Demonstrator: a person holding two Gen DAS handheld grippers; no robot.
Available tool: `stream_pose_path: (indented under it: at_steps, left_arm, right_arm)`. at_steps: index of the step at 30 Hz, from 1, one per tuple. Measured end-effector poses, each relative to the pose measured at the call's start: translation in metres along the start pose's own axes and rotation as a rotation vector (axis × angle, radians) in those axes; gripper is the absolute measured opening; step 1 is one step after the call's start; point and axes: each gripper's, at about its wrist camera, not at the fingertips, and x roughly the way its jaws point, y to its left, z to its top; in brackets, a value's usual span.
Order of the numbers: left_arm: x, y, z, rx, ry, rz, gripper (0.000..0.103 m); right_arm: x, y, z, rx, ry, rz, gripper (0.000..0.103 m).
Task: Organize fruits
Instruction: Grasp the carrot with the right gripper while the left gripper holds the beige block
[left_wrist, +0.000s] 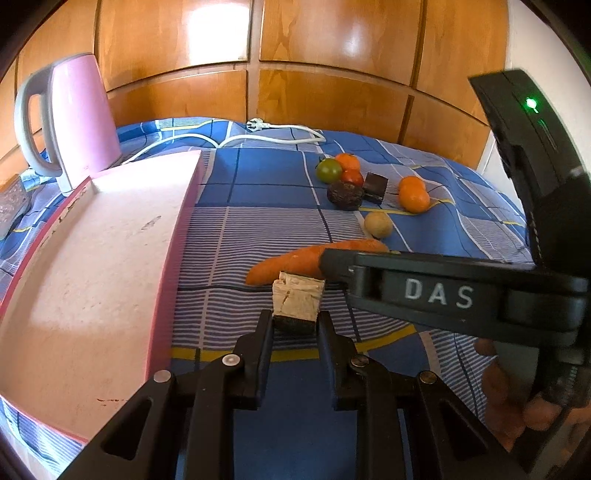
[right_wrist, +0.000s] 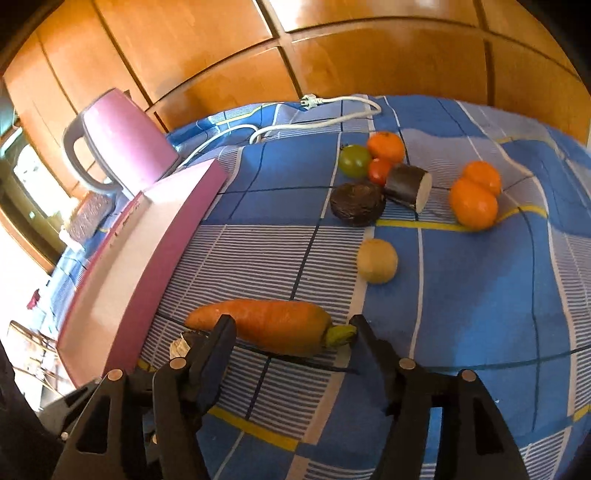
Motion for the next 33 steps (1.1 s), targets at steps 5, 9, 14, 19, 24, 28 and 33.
stream_pose_path:
  at_steps: [5,9,14,19,24,28,33]
  left_arm:
    - [-0.003,0.004,0.0,-0.02,-0.007,-0.002,0.023]
    - [-0.008,0.007,-0.001,-0.036,-0.012,-0.007,0.022]
    - [-0.014,0.012,-0.003,-0.053,-0.019,-0.002,0.022]
    - [-0.015,0.012,-0.004,-0.054,-0.018,0.001,0.022]
    - [-0.016,0.013,-0.005,-0.055,-0.02,0.002,0.022]
    - [-0.016,0.013,-0.005,-0.054,-0.021,0.004,0.022]
    - [-0.015,0.016,-0.004,-0.07,-0.021,-0.005,0.022]
  right_arm:
    - [-0.011,-0.009,-0.009,0.069,0.028,0.056,0.045]
    - [-0.016,-0.005,-0.019,0.086,0.078,0.133,0.039]
    - [-0.029,-0.003,-0.025,0.084,0.062,0.104,0.039]
    - [-0.034,0.006,-0.019,0.015,0.012,0.022,0.045]
    - [-0.018,0.017,-0.009,-0.081,0.024,-0.061,0.058]
    - [-0.009,0.022,0.0,-0.15,0.029,-0.123,0.058]
    - [-0.017,0.028,0.005,-0.251,0.015,-0.145,0.058]
